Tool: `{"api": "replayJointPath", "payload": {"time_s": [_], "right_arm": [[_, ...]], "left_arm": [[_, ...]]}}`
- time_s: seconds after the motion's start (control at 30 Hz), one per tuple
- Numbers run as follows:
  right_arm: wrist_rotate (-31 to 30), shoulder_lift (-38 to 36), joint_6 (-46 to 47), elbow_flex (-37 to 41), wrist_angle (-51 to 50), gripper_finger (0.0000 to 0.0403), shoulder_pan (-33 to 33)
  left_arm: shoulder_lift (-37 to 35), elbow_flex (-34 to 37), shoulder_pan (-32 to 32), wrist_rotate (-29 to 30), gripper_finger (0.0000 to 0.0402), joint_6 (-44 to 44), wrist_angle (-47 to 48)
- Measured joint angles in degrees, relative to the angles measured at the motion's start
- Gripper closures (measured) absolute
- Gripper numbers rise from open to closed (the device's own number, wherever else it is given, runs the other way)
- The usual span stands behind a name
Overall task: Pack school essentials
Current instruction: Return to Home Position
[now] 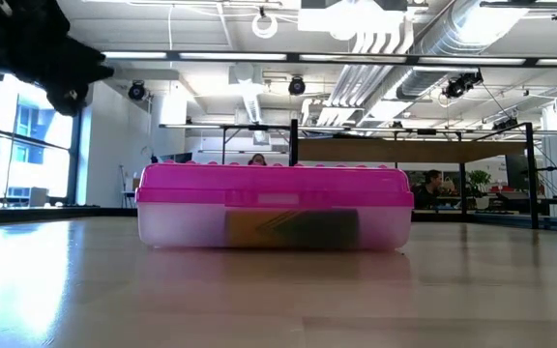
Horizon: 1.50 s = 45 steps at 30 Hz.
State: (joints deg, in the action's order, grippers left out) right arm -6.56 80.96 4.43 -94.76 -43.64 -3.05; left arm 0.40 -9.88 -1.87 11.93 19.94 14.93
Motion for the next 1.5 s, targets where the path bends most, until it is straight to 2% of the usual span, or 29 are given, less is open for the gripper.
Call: {"api": "replayJointPath", "payload": {"time_s": [0.23,0.47,0.57,0.8,1.07,1.3,1.5], "right_arm": [[0.0,-1.8,-1.5,0.0,-7.1,0.0402,-1.4],[1.1,-4.6,-1.9,1.9,-11.5,0.0402,-2.2],[1.2,-9.9,0.3,9.8,-8.5,0.0402,-2.2],[1.2,-26.2,4.2,30.2,6.6,0.0402,-2.2],[1.2,-43.3,4.6,49.2,19.8,0.0402,-2.2],[1.2,-55.0,6.3,65.9,32.8,0.0402,-2.2],[3.4,-61.6,9.2,78.2,44.0,0.0402,-2.2]], "left_arm": [[-0.1,0.7,0.0,0.6,0.0392,0.3,0.2],[-0.1,0.7,0.0,1.0,0.0399,-0.6,0.4],[-0.1,0.7,0.0,1.9,0.0398,-0.6,1.2],[-0.1,0.7,0.0,4.5,0.0396,-0.6,2.9],[-0.1,0.7,0.0,3.9,0.039,-0.6,3.7],[-0.1,0.7,0.0,3.7,0.0387,-0.6,3.7],[-0.1,0.7,0.0,3.7,0.0387,-0.6,3.7]]}}
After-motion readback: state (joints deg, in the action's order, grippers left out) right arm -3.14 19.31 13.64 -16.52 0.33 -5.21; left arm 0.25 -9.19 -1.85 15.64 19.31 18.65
